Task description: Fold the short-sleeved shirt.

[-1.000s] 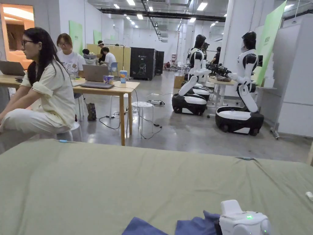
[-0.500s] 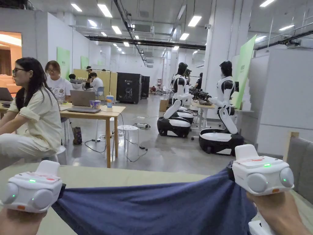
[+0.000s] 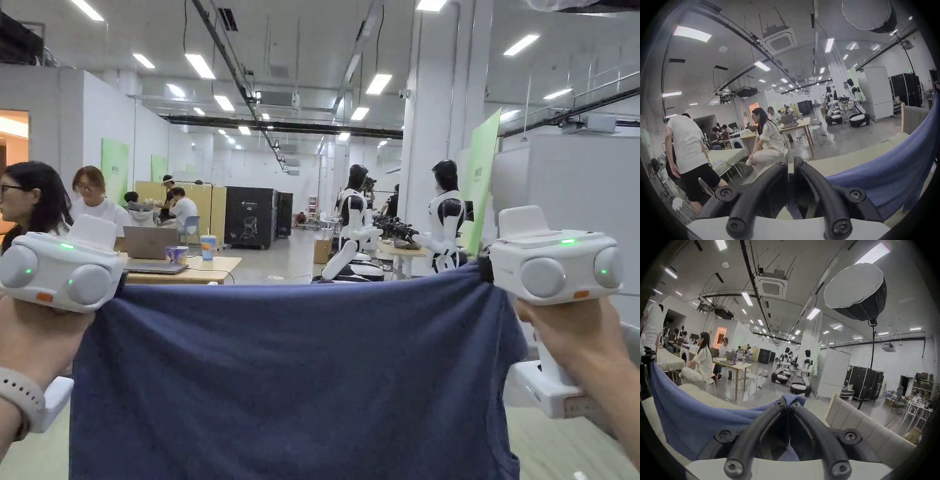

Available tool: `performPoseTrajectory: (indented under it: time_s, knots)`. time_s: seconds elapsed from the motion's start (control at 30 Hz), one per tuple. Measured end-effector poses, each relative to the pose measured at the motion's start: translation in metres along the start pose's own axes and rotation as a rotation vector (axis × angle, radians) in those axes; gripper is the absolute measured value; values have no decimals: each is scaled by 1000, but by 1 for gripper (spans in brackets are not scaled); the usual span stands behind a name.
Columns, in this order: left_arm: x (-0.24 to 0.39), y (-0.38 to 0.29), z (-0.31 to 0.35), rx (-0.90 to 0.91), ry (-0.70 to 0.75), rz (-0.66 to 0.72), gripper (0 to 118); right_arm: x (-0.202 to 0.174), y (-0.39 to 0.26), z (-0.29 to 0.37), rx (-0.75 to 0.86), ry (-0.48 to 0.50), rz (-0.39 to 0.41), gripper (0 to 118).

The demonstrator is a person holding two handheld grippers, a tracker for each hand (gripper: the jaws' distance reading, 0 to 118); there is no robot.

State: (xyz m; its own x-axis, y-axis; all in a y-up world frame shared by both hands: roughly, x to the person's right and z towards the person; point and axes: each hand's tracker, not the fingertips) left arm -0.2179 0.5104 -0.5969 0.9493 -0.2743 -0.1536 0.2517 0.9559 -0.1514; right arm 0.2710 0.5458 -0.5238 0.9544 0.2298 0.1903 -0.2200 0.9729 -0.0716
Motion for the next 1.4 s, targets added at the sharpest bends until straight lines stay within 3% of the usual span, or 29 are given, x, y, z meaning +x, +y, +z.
performPoseTrajectory:
  time_s: [0.47,0.9,1.17,1.4]
  knots:
    - [-10,60,-27,96,61,6,4,-4,54,-49,127,-46,-22,1]
    - [29,-77,-67,-93,-12,69,4,-31,-72,-79,-18,-15,-11,1]
    - [22,-93,-25,-115,-40,71,4,-29,-76,-34,-57,-3,-29,1]
    - [14,-149,55,-188,-71,67,4,-33,-130,52,-161,8,-4,1]
